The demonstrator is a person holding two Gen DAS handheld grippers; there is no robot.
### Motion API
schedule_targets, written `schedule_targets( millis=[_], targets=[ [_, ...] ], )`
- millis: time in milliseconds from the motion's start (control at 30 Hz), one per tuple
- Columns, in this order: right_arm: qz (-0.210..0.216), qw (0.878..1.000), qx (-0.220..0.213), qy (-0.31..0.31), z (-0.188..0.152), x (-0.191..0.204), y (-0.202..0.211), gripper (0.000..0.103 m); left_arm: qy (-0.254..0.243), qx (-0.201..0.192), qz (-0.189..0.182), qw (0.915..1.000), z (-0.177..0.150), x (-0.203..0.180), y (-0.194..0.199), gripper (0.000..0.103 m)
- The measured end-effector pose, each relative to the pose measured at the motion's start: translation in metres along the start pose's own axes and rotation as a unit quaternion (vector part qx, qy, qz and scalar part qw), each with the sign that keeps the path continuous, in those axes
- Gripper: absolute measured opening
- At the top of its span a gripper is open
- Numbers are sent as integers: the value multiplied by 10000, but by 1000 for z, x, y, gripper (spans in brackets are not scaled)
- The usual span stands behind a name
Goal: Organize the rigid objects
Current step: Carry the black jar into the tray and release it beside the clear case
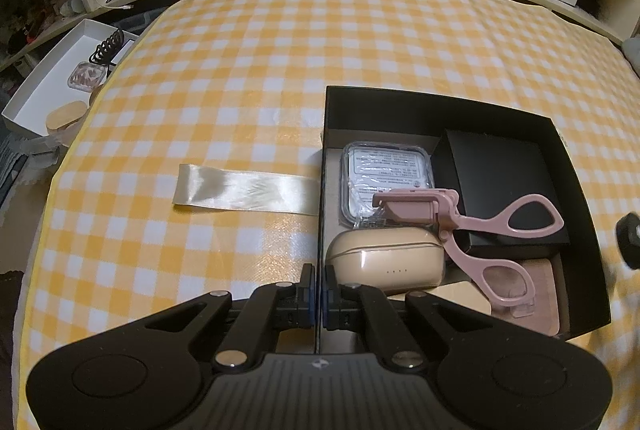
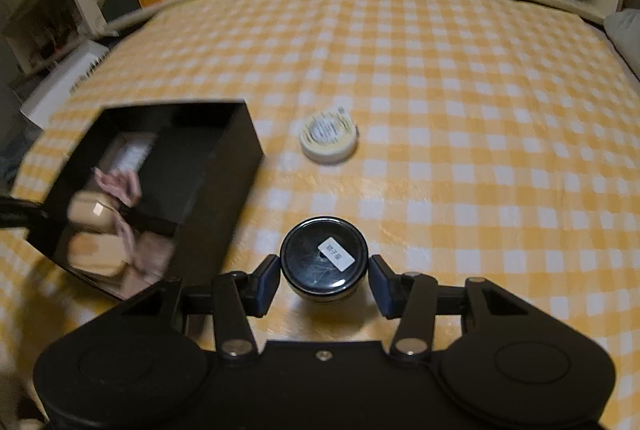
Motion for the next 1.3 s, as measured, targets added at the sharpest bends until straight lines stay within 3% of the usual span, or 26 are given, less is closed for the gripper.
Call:
schedule_targets(
  millis=[233,433,933,1300],
  targets=[
    [235,9983,-527,83,21,24,35,49,-6,6,-5,10000,-1,-3,0,2],
    [409,9958,-751,333,54,53,39,49,-1,35,-42,10000,-2,-5,0,2],
    [815,9962,-185,240,117,132,-46,49,153,211,-161,9995,2,1,-1,3],
    [876,9961,-34,22,129,153,-82,49,248,255,-208,9991,6,2,-4,4]
  ],
)
Point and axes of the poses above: each gripper's, at about its wrist camera, not at the fingertips, and y roughly against the way its jaws point, x to its left, z to its top, the point moved 4 cm from there along -y, roughly the way its jaws point, and after that the axes turned 15 degrees about y, right-handed, at the moved point
